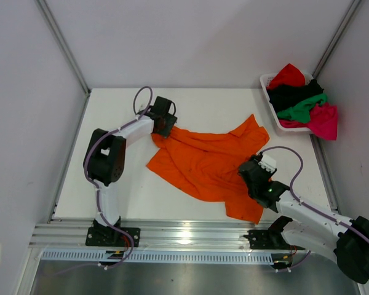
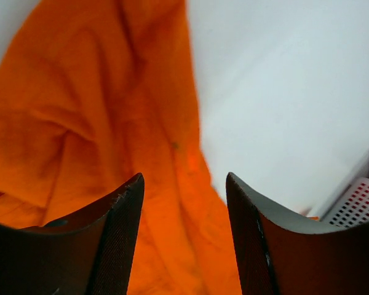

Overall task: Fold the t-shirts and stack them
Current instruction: Flatten the tshirt out

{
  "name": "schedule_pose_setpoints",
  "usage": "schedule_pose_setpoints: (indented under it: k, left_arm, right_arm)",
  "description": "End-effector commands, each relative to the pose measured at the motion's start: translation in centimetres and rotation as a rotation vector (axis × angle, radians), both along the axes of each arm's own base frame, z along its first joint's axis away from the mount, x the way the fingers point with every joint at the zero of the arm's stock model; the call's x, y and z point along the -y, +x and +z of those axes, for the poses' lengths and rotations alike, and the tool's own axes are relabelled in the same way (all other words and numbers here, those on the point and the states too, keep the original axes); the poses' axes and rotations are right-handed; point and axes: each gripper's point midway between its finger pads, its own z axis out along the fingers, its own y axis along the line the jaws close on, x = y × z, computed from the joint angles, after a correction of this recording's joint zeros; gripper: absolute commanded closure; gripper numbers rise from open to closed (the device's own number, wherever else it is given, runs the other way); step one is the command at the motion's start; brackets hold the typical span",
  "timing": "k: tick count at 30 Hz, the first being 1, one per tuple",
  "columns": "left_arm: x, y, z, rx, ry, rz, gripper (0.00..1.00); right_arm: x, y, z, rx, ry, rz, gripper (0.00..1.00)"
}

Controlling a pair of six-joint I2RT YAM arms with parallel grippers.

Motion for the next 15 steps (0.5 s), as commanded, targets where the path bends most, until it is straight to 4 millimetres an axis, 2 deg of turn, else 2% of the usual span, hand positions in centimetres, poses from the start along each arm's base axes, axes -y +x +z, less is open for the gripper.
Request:
schedule_pose_setpoints:
  k: [1,8,15]
  left_arm:
    - [0.8,3.4,5.0,0.189,-0.023,-0.004,0.41]
    - [-0.8,4.5,5.6,0.208,0.071,0.013,0.41]
    - [-2.9,3.4,4.4,0.16,0.111,0.053,0.41]
  right_arm:
    - [0.1,0.2,0.6,0.019,0.001,-0.018,0.38]
    - [0.5,-0.1,0.6,0.014,-0.013,-0.022,0.38]
    - [0.5,-0.3,0.3,0.007,-0.007,-0.025,0.38]
